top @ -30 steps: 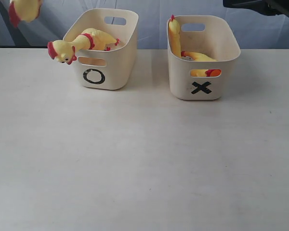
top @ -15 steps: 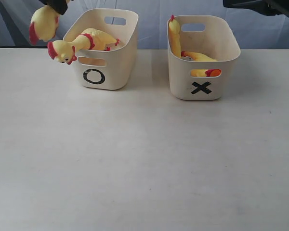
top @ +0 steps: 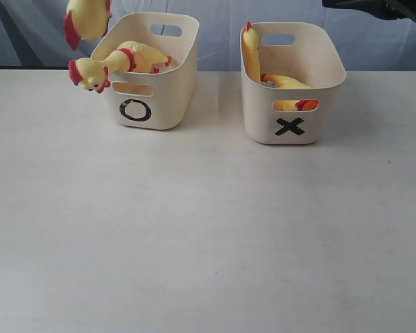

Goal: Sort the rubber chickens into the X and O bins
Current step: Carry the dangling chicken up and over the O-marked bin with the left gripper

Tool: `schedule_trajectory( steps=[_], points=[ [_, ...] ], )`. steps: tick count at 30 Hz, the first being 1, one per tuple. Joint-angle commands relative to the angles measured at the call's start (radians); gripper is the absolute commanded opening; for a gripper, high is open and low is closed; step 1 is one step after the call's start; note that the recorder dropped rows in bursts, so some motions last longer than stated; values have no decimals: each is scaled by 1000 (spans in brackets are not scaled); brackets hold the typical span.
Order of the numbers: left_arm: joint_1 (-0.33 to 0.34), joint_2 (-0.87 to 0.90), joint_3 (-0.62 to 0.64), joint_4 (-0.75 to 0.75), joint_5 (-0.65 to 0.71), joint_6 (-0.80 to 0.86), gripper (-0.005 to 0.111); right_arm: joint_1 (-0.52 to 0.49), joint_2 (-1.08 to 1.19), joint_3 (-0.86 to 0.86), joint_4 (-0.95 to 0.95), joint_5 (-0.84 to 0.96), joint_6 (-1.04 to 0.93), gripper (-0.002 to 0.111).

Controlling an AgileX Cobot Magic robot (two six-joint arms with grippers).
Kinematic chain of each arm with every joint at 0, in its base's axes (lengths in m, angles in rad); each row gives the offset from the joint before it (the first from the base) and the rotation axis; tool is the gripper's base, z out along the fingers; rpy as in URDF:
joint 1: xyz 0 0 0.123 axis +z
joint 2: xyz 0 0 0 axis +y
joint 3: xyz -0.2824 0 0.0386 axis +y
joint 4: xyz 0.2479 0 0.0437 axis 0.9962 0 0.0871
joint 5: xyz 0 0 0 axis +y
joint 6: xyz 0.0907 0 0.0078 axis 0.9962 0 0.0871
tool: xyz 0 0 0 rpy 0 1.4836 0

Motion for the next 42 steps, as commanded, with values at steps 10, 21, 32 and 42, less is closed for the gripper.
schedule_trajectory(
  steps=[10,21,32,42],
  points=[
    [-25,-91,83,248,-146,-86,0,-3,-9,5,1,-13,-4,0],
    [-66,-193,265,430,-385,-143,0,-3,-9,5,1,-13,-4,0],
    [-66,-265,419,399,-563,-210,0,-3,-9,5,1,-13,-4,0],
    [78,-220,411,-41,-426,-13,0,-3,-9,5,1,-13,-4,0]
  ],
)
